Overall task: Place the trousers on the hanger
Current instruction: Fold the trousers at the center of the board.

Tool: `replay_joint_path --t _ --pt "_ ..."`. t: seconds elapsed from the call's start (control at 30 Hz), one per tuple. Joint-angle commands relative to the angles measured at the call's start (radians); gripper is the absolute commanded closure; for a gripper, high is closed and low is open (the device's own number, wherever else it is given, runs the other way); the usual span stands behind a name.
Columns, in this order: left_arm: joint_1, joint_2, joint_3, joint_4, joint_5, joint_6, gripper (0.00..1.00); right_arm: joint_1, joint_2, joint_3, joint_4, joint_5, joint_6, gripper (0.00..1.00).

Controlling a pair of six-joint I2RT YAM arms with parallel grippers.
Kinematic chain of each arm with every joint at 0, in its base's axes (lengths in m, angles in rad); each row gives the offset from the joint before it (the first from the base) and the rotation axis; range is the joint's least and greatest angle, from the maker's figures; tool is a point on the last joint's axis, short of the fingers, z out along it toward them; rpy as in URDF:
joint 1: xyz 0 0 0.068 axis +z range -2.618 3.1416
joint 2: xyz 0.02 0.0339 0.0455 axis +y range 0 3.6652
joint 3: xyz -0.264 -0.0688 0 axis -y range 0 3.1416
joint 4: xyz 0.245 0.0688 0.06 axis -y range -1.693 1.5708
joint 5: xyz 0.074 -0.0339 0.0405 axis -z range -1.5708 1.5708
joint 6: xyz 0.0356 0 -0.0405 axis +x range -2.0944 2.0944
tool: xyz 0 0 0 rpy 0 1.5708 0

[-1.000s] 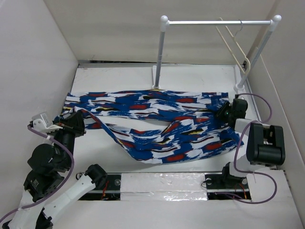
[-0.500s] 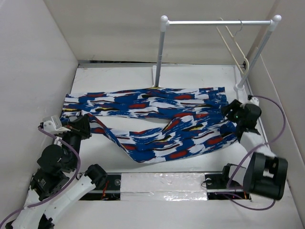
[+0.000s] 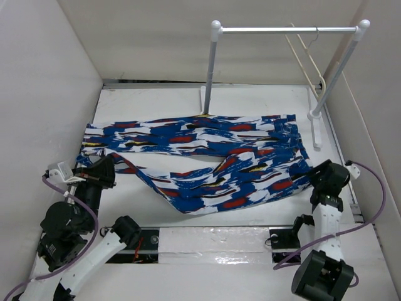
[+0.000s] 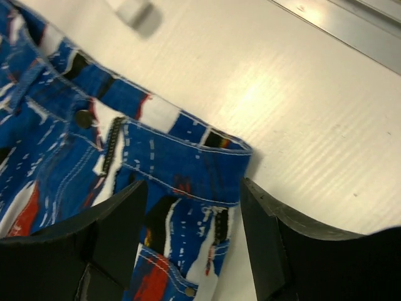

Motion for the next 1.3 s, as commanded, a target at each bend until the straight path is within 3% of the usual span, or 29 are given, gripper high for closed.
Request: replay_joint_path --t 0.0,0.23,0.43,0.5,0.57,0.63,0.83,1.07,1.27 --pt "0.003 -0.029 0.003 0.059 0.000 -0.009 1.00 -0.047 0.060 0.049 -0.085 0.034 -0.009 0.33" --pt "0.003 -0.059 0.005 0.062 -0.004 -0.008 1.00 -0.148 0.208 0.068 -0.024 -0.175 -0.035 0.35" --pt "0.003 -0.070 0.005 0.059 -0.015 -0.008 1.00 -0.157 0.364 0.071 0.092 -0.284 0.003 0.41" --pt "0.003 -0.072 0.002 0.059 -0.026 -0.008 1.00 -0.157 0.414 0.062 0.120 -0.299 0.015 0.61" --pt "0.003 -0.067 0.005 0.056 -0.034 -0.009 1.00 -0.167 0.412 0.062 0.122 -0.308 -0.005 0.91" --pt "0.003 -0.063 0.006 0.054 -0.047 -0.012 1.00 -0.167 0.322 0.056 0.079 -0.279 -0.020 0.98" --pt "0.003 -0.039 0.016 0.045 -0.064 -0.029 1.00 -0.167 -0.076 0.174 -0.168 -0.059 -0.073 0.97" --pt "0.003 -0.020 0.022 0.033 -0.102 -0.043 1.00 -0.145 -0.117 0.381 -0.383 0.116 -0.157 0.97" --pt "-0.009 -0.003 0.049 -0.001 -0.225 -0.075 1.00 -0.089 -0.224 0.482 -0.515 0.199 -0.160 0.99"
